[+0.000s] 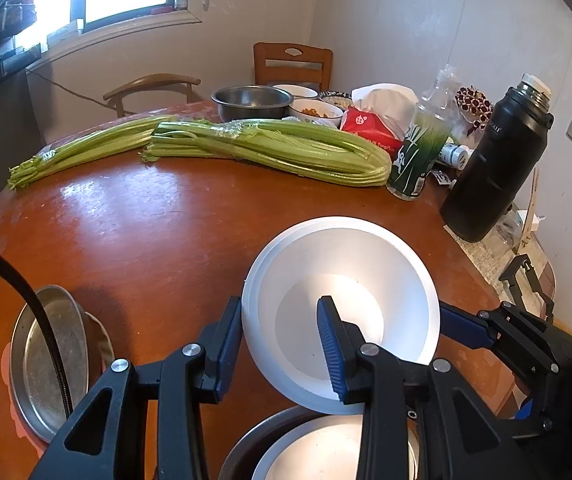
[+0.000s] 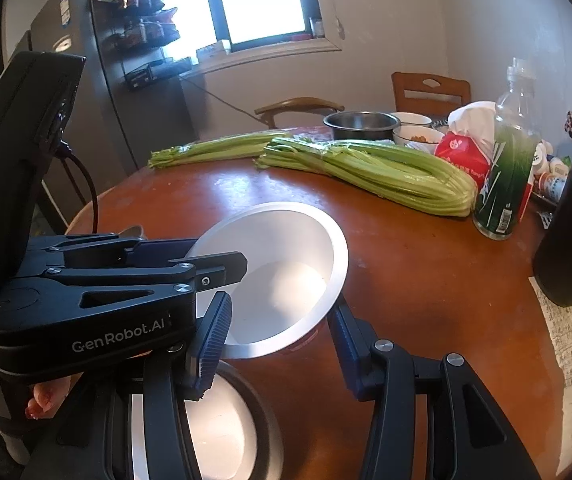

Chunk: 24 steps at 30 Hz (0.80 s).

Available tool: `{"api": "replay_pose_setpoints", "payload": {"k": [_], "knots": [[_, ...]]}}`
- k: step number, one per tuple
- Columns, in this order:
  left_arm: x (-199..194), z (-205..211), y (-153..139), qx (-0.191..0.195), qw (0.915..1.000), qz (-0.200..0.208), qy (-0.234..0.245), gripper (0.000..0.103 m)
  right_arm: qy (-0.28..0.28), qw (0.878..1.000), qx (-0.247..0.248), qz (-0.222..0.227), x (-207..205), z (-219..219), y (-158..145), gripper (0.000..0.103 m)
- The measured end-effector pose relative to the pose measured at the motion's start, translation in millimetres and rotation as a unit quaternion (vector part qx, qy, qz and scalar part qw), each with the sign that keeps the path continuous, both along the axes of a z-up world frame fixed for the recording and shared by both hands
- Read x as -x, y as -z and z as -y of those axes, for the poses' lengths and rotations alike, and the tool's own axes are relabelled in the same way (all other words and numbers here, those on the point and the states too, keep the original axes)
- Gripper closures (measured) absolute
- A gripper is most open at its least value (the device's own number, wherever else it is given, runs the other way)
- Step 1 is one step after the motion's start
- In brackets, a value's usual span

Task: Organize plates and bowls
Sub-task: 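Lift the white plate with the left tool and carry it over the white bowl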

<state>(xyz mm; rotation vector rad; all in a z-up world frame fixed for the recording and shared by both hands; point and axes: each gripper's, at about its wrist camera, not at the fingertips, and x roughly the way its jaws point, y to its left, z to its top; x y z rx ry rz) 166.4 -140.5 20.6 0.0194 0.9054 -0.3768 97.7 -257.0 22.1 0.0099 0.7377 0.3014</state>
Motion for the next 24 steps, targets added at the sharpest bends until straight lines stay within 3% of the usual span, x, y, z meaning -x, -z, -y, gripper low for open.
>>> {"api": "replay_pose_setpoints", "payload": {"k": [24], "knots": [[51.9, -21.2, -26.4, 0.001, 0.9995, 0.031, -0.008, 0.066, -0.015, 1.000, 0.001, 0.026, 46.6, -18.3, -23.7, 0.051]]}}
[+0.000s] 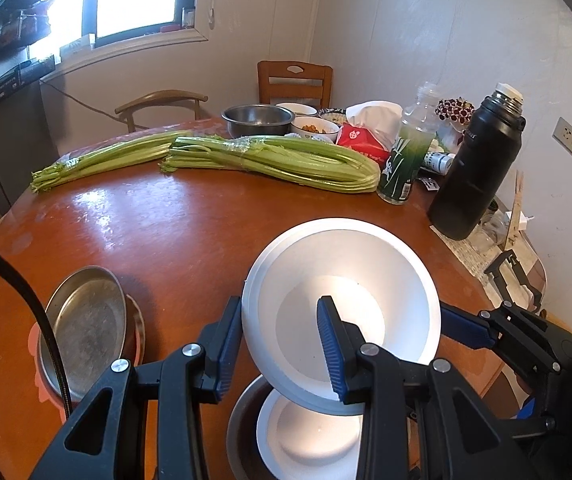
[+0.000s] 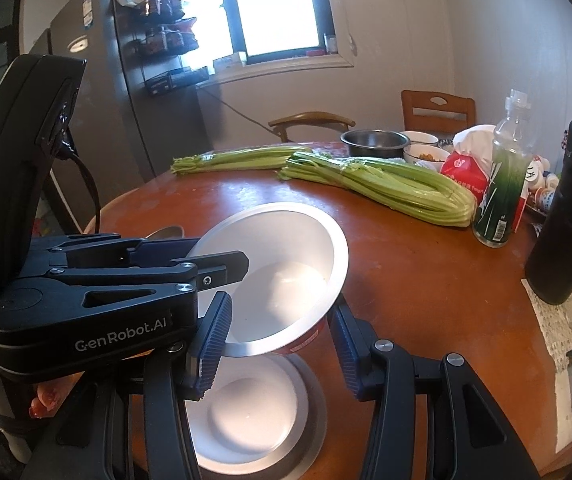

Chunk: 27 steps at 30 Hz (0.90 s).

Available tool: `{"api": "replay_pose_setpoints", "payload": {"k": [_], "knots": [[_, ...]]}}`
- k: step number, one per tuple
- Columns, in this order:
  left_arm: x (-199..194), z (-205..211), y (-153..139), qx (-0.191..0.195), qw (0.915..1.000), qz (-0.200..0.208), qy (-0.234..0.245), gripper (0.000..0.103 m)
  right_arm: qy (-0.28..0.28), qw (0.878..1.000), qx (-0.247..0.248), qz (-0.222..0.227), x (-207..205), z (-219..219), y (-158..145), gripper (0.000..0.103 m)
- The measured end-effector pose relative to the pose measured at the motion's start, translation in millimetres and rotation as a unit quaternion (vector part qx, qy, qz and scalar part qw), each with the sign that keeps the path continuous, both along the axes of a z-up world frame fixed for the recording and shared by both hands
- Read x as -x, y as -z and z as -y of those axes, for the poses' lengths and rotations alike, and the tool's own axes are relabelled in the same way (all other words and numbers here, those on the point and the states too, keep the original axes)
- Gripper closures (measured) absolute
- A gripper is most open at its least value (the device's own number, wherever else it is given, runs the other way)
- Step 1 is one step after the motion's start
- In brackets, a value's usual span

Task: Organize plates and bowls
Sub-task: 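Lift the white plate with the left tool and carry it over the white bowl, then lower the white plate into the white bowl and open the left tool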

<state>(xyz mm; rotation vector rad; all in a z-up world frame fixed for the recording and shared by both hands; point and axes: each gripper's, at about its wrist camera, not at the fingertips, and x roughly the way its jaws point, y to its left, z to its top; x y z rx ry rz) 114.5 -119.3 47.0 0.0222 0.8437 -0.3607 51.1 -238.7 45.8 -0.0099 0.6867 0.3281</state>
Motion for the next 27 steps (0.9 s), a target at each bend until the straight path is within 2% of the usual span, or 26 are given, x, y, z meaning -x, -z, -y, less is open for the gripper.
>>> {"api": "replay_pose_setpoints", "payload": {"k": [14, 27], "knots": [[27.5, -5.1, -2.7, 0.001, 1.0000, 0.004, 0.004, 0.066, -0.009, 1.000, 0.003, 0.005, 27.5, -6.1, -3.2, 0.051], [43.9, -4.6, 11.5, -0.004, 0.9999, -0.013, 0.007, 0.066, -0.016, 1.000, 0.000, -0.009, 44.9, -4.8, 7.3, 0.051]]}}
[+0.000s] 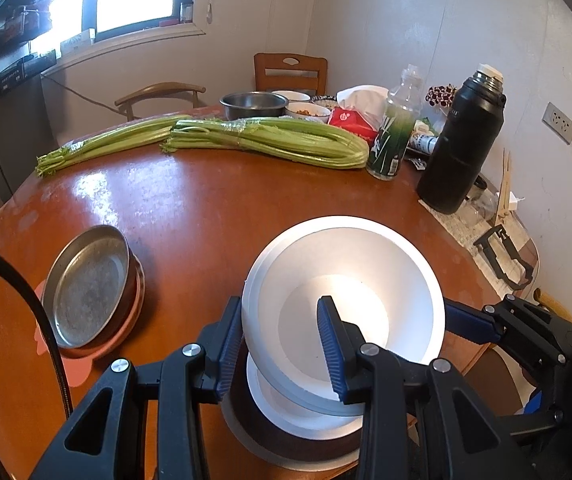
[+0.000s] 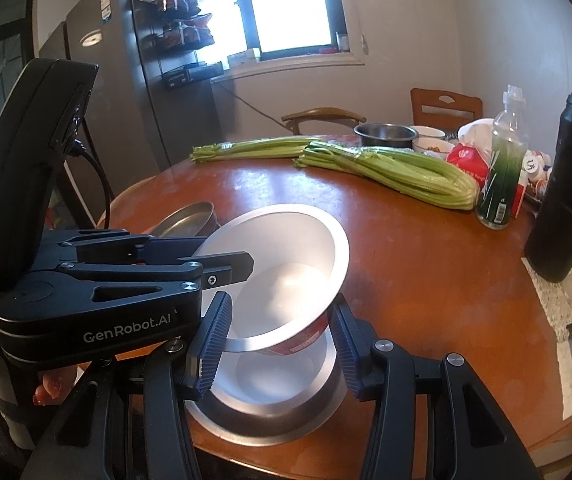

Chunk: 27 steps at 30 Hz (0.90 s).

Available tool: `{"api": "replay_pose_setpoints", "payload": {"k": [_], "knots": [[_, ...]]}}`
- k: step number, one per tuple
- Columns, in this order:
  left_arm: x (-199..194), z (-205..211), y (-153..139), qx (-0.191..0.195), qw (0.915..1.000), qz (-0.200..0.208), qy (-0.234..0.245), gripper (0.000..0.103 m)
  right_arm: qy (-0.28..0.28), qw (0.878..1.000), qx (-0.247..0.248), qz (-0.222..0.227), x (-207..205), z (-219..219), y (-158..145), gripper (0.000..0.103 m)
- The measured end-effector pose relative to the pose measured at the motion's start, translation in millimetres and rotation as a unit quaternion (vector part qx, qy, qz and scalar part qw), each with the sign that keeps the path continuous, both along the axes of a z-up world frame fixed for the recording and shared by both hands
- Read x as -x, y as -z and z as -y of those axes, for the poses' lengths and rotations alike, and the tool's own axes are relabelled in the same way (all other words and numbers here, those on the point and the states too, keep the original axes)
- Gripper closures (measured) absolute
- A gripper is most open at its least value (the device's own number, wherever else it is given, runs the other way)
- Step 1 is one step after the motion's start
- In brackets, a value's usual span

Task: Organize plates and bowls
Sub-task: 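Lower the white plate into the white bowl and open the left tool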

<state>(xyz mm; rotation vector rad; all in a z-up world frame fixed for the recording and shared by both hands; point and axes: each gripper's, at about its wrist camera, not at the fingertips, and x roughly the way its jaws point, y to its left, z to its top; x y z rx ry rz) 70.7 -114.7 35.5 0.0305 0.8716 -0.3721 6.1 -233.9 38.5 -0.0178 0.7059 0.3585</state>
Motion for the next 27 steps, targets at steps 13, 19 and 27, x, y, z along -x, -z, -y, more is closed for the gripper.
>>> {"api": "replay_pose_setpoints", "payload": {"k": [13, 19, 27], "knots": [[13.4, 1.5, 15.1, -0.010, 0.9999, -0.013, 0.002, 0.066, -0.004, 1.000, -0.002, -0.016, 16.4, 0.0, 15.0, 0.051], [14.6, 0.5, 21.4, -0.012, 0.9997, -0.019, 0.003, 0.066, -0.004, 1.000, 0.001, -0.021, 19.5, -2.3, 18.7, 0.051], [11.6, 1.4, 33.5, -0.018, 0.9993, -0.032, 0.003, 0.066, -0.007, 0.999, 0.002, -0.037, 17.2, -2.8, 29.1, 0.051]]}}
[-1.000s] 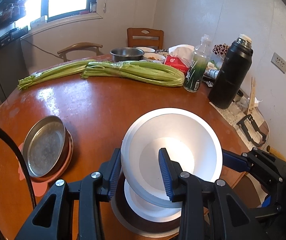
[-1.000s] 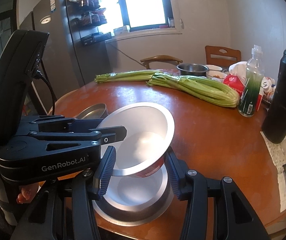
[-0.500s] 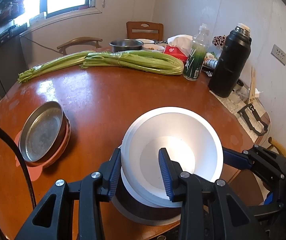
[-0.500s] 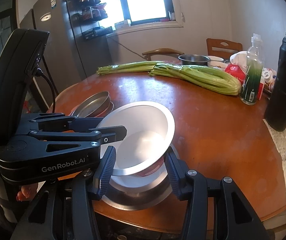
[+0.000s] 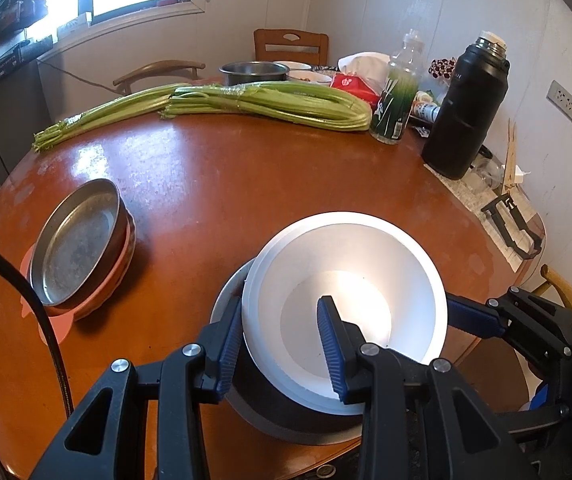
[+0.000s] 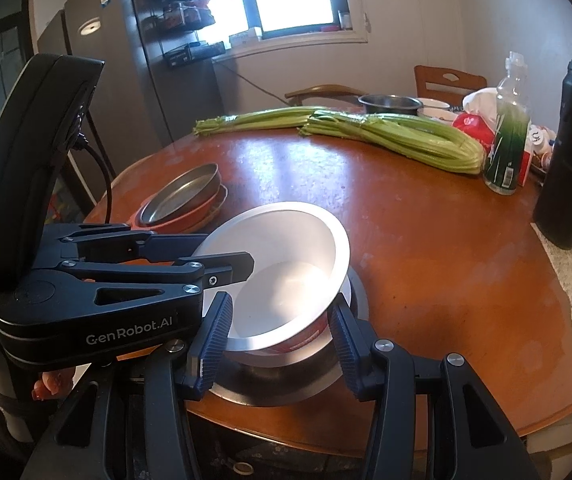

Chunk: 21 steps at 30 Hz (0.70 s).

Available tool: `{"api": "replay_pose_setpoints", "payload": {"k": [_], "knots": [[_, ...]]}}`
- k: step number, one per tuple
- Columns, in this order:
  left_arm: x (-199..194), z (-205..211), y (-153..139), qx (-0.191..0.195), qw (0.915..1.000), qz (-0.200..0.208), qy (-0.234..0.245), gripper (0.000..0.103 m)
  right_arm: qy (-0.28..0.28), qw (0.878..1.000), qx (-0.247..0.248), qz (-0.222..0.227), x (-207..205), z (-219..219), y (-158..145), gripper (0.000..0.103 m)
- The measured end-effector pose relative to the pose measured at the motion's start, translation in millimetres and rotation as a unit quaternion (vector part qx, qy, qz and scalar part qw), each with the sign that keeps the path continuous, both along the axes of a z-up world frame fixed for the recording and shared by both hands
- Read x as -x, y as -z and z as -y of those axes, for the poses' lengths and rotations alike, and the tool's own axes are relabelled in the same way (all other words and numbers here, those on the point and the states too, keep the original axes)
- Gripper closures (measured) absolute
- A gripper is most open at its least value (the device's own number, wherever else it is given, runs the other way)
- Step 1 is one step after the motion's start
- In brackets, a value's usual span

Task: Organize plates and bowls
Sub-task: 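Lower the white plate into the white bowl and open the left tool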

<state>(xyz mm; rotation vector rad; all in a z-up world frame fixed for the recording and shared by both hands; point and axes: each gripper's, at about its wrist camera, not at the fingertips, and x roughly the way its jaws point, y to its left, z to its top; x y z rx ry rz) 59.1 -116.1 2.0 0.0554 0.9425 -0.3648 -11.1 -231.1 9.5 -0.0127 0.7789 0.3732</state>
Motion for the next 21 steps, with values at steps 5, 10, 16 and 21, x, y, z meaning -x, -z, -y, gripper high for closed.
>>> {"api": "replay_pose_setpoints", "payload": {"k": [5, 10, 16, 21], "knots": [[-1.3, 2.1, 4.9, -0.004, 1.0000, -0.004, 0.001, 0.066, 0.000, 1.000, 0.000, -0.006, -0.5, -0.3, 4.6, 0.051], [-3.1, 4.2, 10.0, -0.015, 0.9999, -0.004, 0.001, 0.066, -0.002, 1.000, 0.003, -0.013, -3.4, 0.2, 10.6, 0.051], [-7.6, 4.1, 17.4, -0.020, 0.9997, -0.012, 0.001, 0.065, 0.000, 1.000, 0.014, -0.020, -7.1, -1.9, 17.5, 0.051], [-9.2, 2.8, 18.0, -0.019, 0.9997, -0.012, 0.002, 0.065, -0.001, 1.000, 0.018, -0.020, -8.7, -1.6, 17.8, 0.051]]}}
